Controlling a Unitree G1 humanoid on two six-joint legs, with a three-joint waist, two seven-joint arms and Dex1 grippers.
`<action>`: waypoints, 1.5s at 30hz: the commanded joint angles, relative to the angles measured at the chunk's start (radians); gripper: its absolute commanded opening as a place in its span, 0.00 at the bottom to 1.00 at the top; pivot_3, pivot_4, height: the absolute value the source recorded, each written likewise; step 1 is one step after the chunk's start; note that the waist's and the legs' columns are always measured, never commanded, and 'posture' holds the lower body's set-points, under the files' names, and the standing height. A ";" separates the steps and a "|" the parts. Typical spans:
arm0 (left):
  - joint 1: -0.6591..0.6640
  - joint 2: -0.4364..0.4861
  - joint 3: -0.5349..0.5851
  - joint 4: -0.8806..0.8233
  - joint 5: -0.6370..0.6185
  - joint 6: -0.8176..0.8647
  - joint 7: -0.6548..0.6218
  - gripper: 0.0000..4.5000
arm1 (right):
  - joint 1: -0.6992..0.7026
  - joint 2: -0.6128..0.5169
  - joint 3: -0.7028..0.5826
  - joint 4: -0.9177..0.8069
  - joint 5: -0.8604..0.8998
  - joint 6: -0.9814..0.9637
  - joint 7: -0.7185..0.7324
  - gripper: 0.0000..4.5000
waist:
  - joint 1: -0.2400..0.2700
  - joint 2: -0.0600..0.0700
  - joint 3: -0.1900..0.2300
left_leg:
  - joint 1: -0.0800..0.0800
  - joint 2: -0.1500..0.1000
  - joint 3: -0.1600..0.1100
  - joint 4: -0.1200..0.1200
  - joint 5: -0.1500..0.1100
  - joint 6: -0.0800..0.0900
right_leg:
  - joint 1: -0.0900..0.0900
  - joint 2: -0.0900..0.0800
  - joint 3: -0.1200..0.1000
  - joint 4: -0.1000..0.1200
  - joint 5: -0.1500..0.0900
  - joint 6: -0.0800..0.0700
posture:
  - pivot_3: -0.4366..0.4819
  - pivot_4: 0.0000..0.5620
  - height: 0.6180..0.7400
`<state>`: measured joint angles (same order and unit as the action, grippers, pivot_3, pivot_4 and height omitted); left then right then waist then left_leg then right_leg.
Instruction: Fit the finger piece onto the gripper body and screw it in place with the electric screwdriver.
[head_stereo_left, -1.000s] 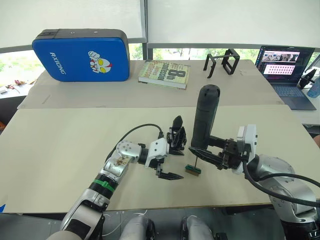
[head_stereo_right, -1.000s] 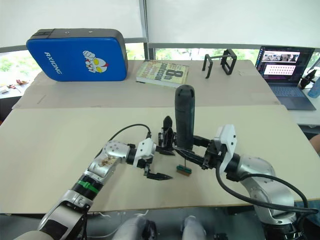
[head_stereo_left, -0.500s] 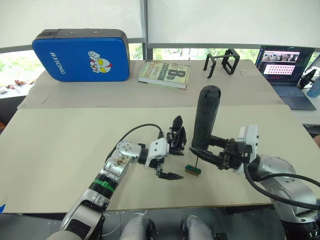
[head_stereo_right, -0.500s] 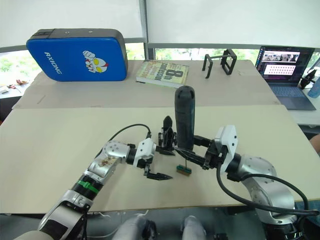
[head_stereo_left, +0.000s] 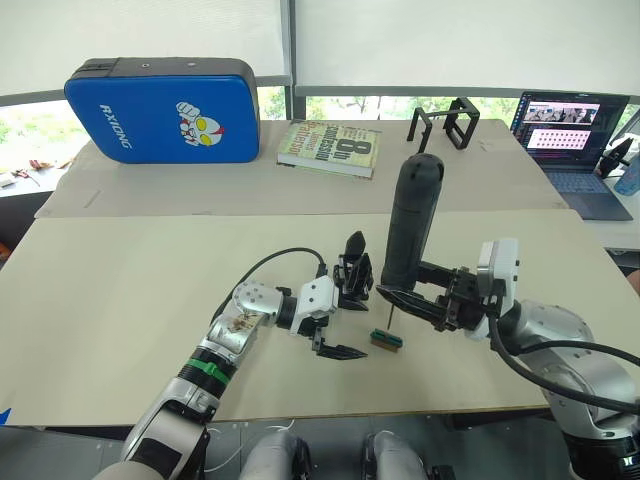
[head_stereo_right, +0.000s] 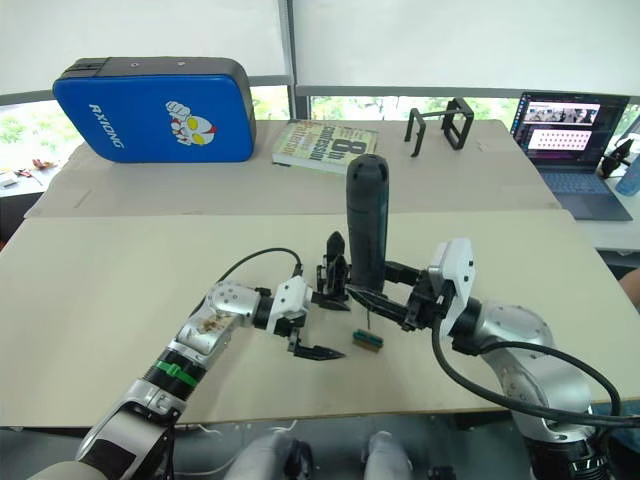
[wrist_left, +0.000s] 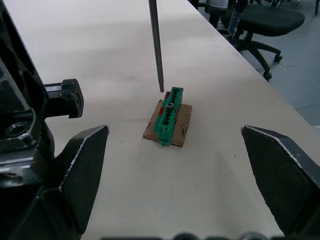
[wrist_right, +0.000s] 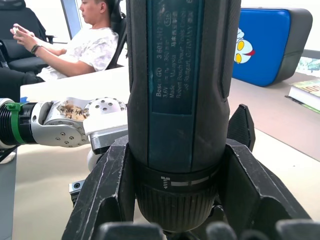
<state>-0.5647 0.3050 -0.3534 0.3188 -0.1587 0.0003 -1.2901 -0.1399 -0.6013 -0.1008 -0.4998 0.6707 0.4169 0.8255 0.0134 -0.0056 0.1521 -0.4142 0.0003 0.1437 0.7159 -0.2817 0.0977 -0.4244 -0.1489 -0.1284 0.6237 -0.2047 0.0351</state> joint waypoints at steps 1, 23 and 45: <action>-0.019 -0.004 0.009 -0.017 -0.005 -0.012 0.003 1.00 | -0.016 0.000 -0.025 -0.035 0.024 -0.012 -0.002 0.42 | 0.000 0.000 0.000 | 0.000 0.000 0.000 0.000 0.000 0.000 | 0.000 0.000 0.000 0.000 0.000 0.000 | 0.48 0.27 1.00; -0.015 -0.002 0.008 -0.024 -0.004 -0.013 0.004 1.00 | 0.035 0.003 -0.035 -0.004 -0.007 -0.066 0.046 0.42 | 0.000 0.000 0.000 | 0.000 0.000 0.000 0.000 0.000 0.000 | 0.000 0.000 0.000 0.000 0.000 0.000 | 0.48 0.27 1.00; -0.016 -0.002 0.010 -0.022 -0.004 -0.013 0.007 1.00 | -0.034 -0.002 -0.028 -0.057 0.040 0.010 -0.007 0.42 | 0.000 0.000 0.000 | 0.000 0.000 0.000 0.000 0.000 0.000 | 0.000 0.000 0.000 0.000 0.000 0.000 | 0.48 0.27 1.00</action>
<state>-0.5647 0.3056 -0.3533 0.3188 -0.1587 0.0000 -1.2890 -0.1508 -0.5973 -0.0994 -0.5081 0.6763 0.4249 0.8245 0.0137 -0.0056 0.1521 -0.4142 0.0004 0.1436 0.7159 -0.2817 0.0977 -0.4245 -0.1490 -0.1284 0.6236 -0.2046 0.0351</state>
